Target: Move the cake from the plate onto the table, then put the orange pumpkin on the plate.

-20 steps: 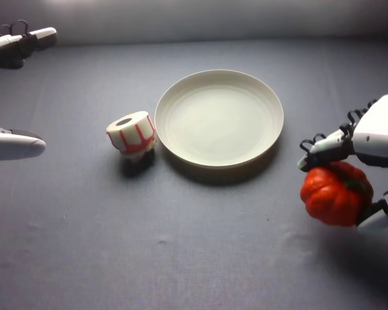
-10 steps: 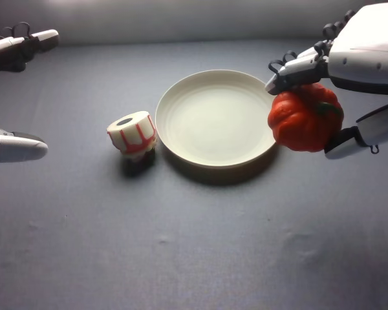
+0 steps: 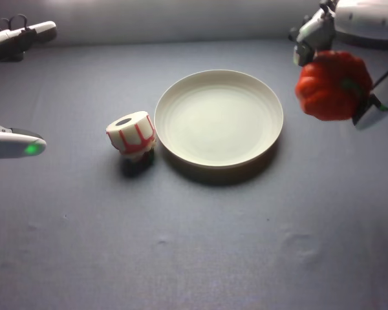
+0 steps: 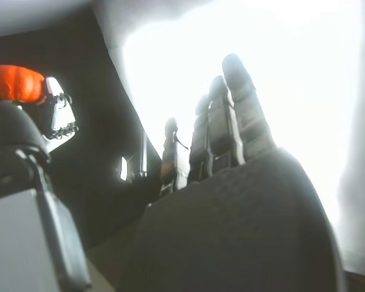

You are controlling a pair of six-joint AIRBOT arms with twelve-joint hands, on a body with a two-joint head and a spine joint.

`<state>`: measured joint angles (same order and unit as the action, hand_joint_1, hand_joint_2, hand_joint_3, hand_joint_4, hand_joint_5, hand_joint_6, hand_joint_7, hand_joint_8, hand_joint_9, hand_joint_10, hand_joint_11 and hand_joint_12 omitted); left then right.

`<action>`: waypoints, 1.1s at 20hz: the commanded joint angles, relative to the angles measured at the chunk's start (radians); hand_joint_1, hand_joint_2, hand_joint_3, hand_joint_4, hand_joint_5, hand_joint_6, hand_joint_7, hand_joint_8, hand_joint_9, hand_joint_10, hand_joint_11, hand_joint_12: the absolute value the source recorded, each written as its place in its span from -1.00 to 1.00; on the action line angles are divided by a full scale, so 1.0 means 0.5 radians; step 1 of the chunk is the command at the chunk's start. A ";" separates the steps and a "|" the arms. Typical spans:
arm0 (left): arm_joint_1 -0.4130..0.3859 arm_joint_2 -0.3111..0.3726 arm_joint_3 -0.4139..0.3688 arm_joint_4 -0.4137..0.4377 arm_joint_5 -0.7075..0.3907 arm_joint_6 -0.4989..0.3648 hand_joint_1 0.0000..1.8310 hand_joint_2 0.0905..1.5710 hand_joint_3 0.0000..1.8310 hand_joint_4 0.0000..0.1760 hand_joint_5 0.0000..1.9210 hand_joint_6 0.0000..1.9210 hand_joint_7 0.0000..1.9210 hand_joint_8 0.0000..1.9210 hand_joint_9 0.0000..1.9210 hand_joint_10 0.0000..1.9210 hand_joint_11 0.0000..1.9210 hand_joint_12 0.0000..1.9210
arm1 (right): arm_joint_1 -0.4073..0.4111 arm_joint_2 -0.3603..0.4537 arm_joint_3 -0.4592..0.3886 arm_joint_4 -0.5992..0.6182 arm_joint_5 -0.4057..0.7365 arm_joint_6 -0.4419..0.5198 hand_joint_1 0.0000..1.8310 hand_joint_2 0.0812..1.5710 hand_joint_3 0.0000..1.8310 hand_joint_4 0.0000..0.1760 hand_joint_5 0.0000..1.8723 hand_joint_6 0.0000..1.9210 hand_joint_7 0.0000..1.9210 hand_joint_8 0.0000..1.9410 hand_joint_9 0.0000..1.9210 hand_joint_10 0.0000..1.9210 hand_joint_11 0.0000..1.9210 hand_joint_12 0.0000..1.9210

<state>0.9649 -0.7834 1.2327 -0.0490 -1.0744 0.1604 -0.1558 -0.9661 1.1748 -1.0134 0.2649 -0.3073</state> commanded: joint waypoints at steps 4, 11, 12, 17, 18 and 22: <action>-0.021 -0.054 0.041 -0.043 -0.236 -0.007 0.02 0.09 -1.00 0.63 -0.86 -1.00 -0.88 -1.00 -0.84 -1.00 -0.90 -0.52 | 0.041 -0.061 0.065 0.015 0.095 -0.002 0.63 0.02 -0.33 -1.00 -0.01 0.99 0.03 0.93 0.15 0.98 0.17 1.00; -0.038 -0.076 0.056 -0.026 -0.236 -0.007 0.00 0.08 -1.00 0.57 -0.88 -1.00 -0.90 -1.00 -0.85 -1.00 -0.78 -0.83 | 0.106 -0.133 0.132 0.027 0.088 -0.002 0.62 0.22 -0.64 -1.00 -0.09 1.00 0.18 1.00 0.35 1.00 0.43 1.00; -0.039 -0.077 0.057 -0.025 -0.237 -0.007 0.02 0.09 -1.00 0.41 -0.88 -1.00 -0.91 -1.00 -0.86 -1.00 -0.79 -0.84 | 0.112 -0.141 0.133 0.028 0.089 -0.002 0.61 0.26 -0.63 -1.00 -0.11 1.00 0.16 1.00 0.34 1.00 0.42 1.00; -0.040 -0.063 0.055 -0.027 -0.247 -0.007 -0.02 0.10 -1.00 0.99 -0.89 -1.00 -0.91 -1.00 -0.89 -1.00 -1.00 -0.45 | 0.117 -0.170 0.143 0.131 0.171 -0.002 0.66 -0.09 0.03 -1.00 -0.18 1.00 -0.17 0.76 -0.19 0.85 -0.11 1.00; -0.040 -0.062 0.054 -0.027 -0.248 -0.007 -0.01 0.10 -1.00 1.00 -0.89 -1.00 -0.91 -1.00 -0.88 -1.00 -1.00 -0.45 | 0.115 -0.176 0.148 0.151 0.184 -0.002 0.52 -0.12 0.17 -1.00 -0.20 0.88 -0.15 0.78 -0.17 0.84 -0.11 1.00; -0.040 -0.062 0.054 -0.027 -0.256 -0.007 0.00 0.10 -1.00 0.99 -0.88 -1.00 -0.91 -1.00 -0.89 -1.00 -1.00 -0.50 | 0.096 -0.209 0.191 0.225 0.225 -0.002 0.54 0.25 -0.56 -1.00 -0.27 1.00 -0.18 0.94 -0.08 0.99 0.00 1.00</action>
<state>0.9543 -0.8219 1.2549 -0.0242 -1.0863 0.1604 -0.1173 -1.0779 1.2701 -0.9253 0.3061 -0.3077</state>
